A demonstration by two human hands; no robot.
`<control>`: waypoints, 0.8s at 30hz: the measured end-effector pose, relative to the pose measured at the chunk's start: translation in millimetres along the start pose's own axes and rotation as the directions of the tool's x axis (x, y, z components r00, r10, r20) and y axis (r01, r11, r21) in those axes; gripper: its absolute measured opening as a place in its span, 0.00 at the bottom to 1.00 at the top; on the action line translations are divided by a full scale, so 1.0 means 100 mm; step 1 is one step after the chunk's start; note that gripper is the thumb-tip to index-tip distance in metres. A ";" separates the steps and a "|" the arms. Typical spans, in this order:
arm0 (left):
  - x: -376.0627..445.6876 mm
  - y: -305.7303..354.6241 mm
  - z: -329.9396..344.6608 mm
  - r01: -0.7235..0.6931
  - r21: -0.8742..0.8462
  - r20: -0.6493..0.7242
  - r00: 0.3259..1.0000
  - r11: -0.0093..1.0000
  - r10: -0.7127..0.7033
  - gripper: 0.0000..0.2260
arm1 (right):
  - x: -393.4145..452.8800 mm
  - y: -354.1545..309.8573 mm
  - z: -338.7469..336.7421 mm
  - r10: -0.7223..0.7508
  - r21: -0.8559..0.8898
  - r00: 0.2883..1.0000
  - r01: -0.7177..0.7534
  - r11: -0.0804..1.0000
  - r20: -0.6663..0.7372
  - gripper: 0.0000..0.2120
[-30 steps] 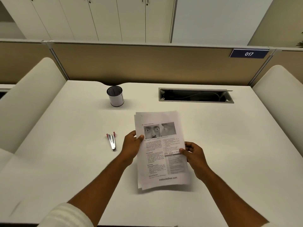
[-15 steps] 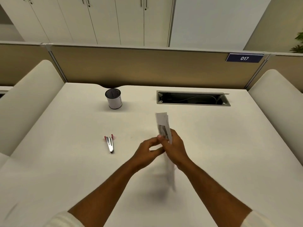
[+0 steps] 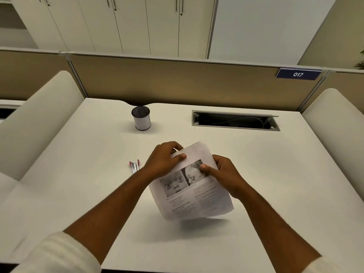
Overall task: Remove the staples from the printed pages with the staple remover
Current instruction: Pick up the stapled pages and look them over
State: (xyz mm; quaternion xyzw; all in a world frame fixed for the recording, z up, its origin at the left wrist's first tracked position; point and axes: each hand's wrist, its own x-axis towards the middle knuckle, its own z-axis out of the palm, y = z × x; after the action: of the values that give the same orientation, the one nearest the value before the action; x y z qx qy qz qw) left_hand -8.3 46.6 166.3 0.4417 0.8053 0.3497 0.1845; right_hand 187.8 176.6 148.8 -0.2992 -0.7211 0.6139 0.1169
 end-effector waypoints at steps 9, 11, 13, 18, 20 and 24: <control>-0.11 -0.34 0.05 0.350 -0.475 -0.022 0.913 0.808 -0.408 0.07 | -0.16 0.22 -0.37 0.108 -0.042 0.994 -0.107 0.993 0.016 0.15; -0.12 -0.42 0.12 0.413 -0.527 -0.001 0.873 0.743 -0.487 0.08 | -0.13 0.22 -0.41 0.103 -0.012 0.995 -0.103 0.995 0.010 0.18; -0.14 -0.51 0.21 0.433 -0.501 -0.009 0.863 0.749 -0.505 0.09 | -0.10 0.26 -0.42 0.121 -0.027 0.993 -0.121 0.992 0.008 0.20; -0.27 -0.75 0.48 0.485 -0.364 -0.027 0.848 0.795 -0.529 0.07 | -0.03 0.59 -0.35 0.090 -0.350 0.982 -0.145 0.925 -0.168 0.12; -0.29 -0.84 0.58 0.541 -0.342 0.062 0.829 0.768 -0.556 0.06 | -0.03 0.77 -0.29 0.113 -0.426 0.977 -0.181 0.886 -0.178 0.11; -0.28 -0.92 0.67 0.588 -0.301 0.186 0.808 0.751 -0.558 0.06 | -0.05 1.05 -0.19 0.168 -0.458 0.965 -0.244 0.855 -0.199 0.10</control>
State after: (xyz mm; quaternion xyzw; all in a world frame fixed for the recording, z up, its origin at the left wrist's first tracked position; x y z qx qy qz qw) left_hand -6.0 16.4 52.7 0.1483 0.8191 0.3926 0.3910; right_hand 232.4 196.5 53.5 -0.4402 -0.8029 0.4010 0.0274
